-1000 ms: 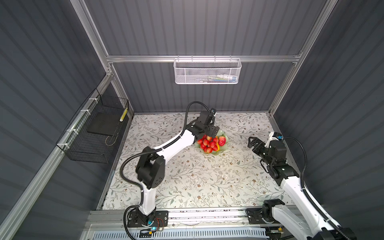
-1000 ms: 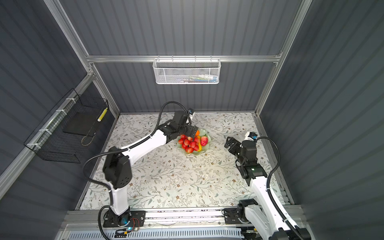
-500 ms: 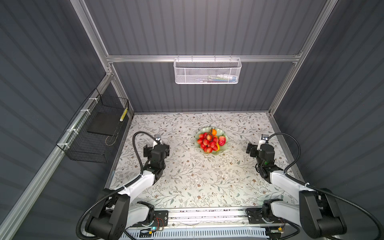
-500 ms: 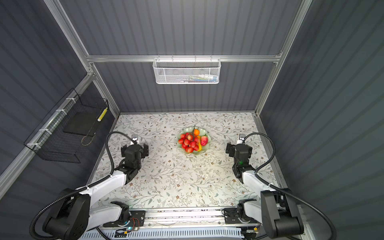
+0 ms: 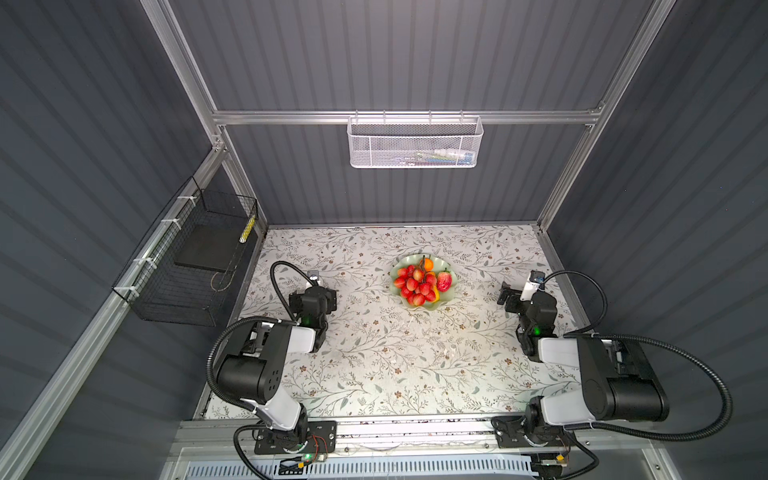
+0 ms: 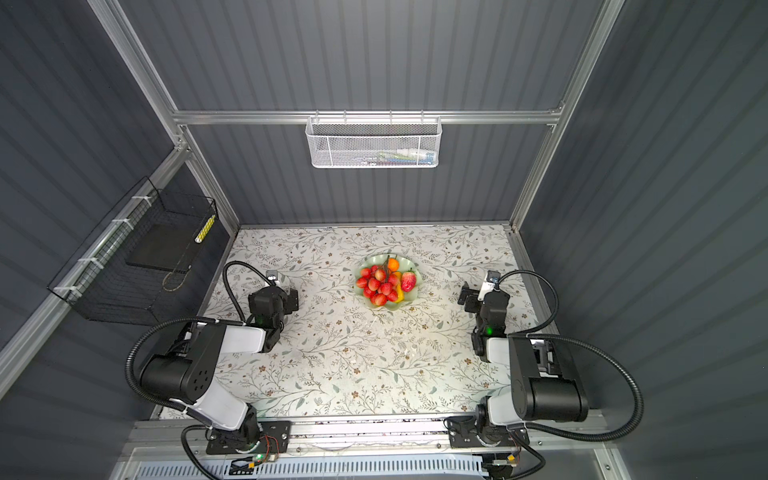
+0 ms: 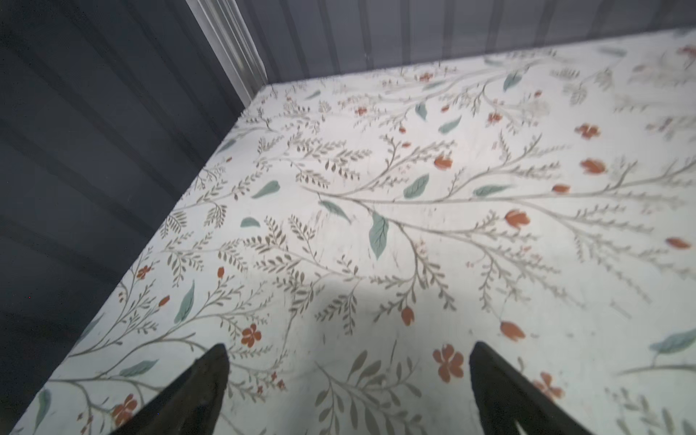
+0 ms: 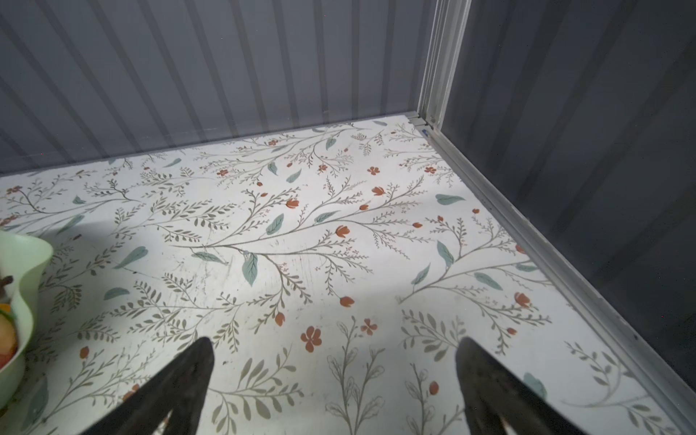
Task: Place and organize the fake fruits in the fruit bowl
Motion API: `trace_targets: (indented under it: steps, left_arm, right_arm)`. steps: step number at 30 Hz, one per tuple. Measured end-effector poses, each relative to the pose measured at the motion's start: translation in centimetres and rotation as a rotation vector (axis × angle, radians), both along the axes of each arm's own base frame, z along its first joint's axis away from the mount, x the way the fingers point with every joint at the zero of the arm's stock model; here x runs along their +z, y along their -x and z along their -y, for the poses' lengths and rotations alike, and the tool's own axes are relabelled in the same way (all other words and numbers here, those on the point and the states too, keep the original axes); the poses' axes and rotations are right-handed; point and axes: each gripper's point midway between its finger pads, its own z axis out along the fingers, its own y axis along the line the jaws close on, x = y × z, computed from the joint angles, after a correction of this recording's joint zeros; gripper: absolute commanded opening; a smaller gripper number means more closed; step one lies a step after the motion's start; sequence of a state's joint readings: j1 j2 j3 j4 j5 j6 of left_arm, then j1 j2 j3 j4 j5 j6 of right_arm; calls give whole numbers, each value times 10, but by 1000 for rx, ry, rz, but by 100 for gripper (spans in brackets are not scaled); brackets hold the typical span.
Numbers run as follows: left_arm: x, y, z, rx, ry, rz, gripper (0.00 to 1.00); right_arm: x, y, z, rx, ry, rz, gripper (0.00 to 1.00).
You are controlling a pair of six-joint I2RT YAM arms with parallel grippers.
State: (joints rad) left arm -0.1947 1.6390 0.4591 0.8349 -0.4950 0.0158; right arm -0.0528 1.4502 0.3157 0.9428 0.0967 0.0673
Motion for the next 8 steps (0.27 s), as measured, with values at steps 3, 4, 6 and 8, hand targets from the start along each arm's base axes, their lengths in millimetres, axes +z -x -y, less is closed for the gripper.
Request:
trace_targets:
  steps: [3, 4, 6, 8]
  left_arm:
    - [-13, 8, -8, 14, 3, 3, 100]
    - [-18, 10, -10, 19, 0, -8, 100]
    - [-19, 9, -11, 22, 0, -9, 100]
    - [-17, 7, -11, 23, 2, 0, 100]
  right_arm:
    - [2, -1, -1, 5, -1, 8, 99]
    - [2, -1, -2, 11, -3, 11, 99]
    - [2, -1, -4, 20, -5, 11, 99]
    - [2, -1, -5, 26, -6, 11, 99]
